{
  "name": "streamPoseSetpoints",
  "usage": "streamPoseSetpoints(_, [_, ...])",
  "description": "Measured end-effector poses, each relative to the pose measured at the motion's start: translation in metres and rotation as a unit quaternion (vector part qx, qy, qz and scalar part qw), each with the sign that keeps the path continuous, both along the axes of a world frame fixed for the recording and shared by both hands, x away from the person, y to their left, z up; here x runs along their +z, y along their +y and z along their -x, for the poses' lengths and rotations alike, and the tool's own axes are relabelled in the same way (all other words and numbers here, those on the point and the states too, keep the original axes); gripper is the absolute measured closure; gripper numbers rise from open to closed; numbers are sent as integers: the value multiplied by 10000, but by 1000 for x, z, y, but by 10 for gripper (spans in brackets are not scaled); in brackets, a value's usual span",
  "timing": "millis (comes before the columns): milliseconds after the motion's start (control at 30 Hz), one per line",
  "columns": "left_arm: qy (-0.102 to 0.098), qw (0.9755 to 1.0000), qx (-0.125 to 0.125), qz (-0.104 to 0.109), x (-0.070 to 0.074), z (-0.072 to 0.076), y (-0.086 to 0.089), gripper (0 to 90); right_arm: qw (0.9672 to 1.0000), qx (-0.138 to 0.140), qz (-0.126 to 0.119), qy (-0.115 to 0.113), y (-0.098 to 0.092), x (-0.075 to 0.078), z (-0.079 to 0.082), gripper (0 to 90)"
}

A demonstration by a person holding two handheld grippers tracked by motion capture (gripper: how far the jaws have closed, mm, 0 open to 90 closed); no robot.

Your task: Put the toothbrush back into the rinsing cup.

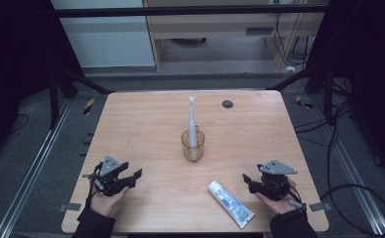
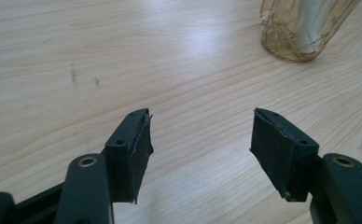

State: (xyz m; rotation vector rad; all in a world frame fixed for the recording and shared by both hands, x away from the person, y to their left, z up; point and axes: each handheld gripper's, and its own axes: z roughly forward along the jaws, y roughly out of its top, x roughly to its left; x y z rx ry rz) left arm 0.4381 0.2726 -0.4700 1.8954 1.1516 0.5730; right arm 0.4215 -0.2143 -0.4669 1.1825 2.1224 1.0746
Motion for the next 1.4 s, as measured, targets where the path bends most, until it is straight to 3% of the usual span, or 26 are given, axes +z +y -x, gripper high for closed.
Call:
streamPoseSetpoints(133, [15, 9998, 120, -176, -4, 0, 9, 372, 9997, 231, -45, 39, 7, 0, 7, 407])
streamPoseSetpoints(467, [25, 9994, 225, -269, -13, -7, 17, 397, 9980, 560, -190, 218, 20, 2, 18, 476])
streamPoseSetpoints(733, [55, 9992, 249, -306, -15, -9, 19, 428, 9958, 775, -277, 409, 26, 6, 22, 606])
streamPoseSetpoints(867, [112, 9989, 251, -372, -14, -9, 19, 462, 9928, 936, -292, 689, 27, 5, 23, 697])
streamPoseSetpoints(1000, [123, 9989, 247, -389, -13, -8, 19, 490, 9871, 1228, -436, 930, 30, 5, 27, 785])
streamPoseSetpoints(1400, [136, 9985, 211, -477, -14, -8, 17, 502, 9762, 1695, -495, 1261, 35, 0, 40, 900])
